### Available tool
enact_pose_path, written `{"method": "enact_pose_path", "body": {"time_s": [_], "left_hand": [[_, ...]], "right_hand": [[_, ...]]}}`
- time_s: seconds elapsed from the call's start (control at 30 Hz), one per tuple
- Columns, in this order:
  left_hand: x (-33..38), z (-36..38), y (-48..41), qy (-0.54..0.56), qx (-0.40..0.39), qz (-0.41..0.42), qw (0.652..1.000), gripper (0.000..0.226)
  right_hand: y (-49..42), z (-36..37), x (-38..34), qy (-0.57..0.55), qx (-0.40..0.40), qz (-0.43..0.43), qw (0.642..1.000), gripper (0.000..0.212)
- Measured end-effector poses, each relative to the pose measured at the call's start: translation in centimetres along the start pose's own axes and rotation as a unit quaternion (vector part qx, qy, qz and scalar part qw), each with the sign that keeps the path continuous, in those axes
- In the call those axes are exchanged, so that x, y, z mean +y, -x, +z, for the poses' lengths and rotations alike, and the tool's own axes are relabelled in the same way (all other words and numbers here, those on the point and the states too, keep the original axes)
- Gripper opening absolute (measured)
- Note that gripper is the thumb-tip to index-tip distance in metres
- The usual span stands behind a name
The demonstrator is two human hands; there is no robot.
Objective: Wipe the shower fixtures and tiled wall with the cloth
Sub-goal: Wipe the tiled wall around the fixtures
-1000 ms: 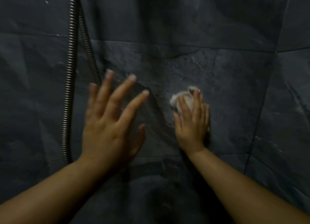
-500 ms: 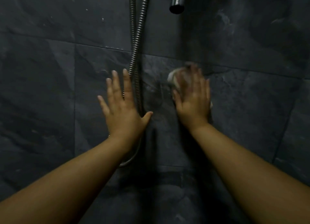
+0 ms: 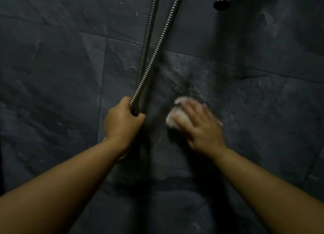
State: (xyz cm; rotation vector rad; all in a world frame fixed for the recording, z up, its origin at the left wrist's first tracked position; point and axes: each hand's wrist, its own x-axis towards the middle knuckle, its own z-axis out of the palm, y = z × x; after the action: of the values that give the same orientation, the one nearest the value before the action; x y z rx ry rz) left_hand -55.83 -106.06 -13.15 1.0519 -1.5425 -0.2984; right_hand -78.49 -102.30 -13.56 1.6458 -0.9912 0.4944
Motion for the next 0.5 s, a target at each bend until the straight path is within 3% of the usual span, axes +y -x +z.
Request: {"method": "enact_pose_path", "body": {"time_s": [0.1,0.17,0.23,0.3,0.4,0.47,0.5], "left_hand": [[-1.8,-2.2,-0.5,0.01,-0.042,-0.024,0.999,0.012],[-2.5,-3.3,-0.5,-0.017,-0.059,-0.025,0.998,0.013],[-3.5,-4.8,-0.6,-0.045,-0.061,-0.031,0.997,0.015],[-4.4,-6.0,-1.0,-0.06,-0.044,-0.034,0.997,0.018],[-5.0,-6.8,-1.4,-0.044,-0.032,-0.044,0.998,0.023],[-5.2,-6.5,-1.4,-0.019,-0.049,-0.059,0.997,0.021],[-5.3,-6.4,-1.5,-0.006,-0.062,-0.06,0.996,0.018]], "right_hand": [[-5.5,0.9,-2.2,-0.03,0.071,0.178,0.981,0.052],[-6.3,1.5,-3.6,-0.021,0.083,0.2,0.976,0.054],[-5.0,2.7,-5.5,-0.033,0.07,0.121,0.99,0.055],[-2.3,4.1,-7.7,-0.043,0.009,-0.029,0.999,0.055],[1.7,4.6,-9.1,-0.027,-0.088,-0.208,0.974,0.054],[0.8,4.0,-7.4,-0.011,-0.074,-0.225,0.972,0.052],[-0.9,3.6,-6.5,0.0,-0.046,-0.182,0.982,0.052]]}}
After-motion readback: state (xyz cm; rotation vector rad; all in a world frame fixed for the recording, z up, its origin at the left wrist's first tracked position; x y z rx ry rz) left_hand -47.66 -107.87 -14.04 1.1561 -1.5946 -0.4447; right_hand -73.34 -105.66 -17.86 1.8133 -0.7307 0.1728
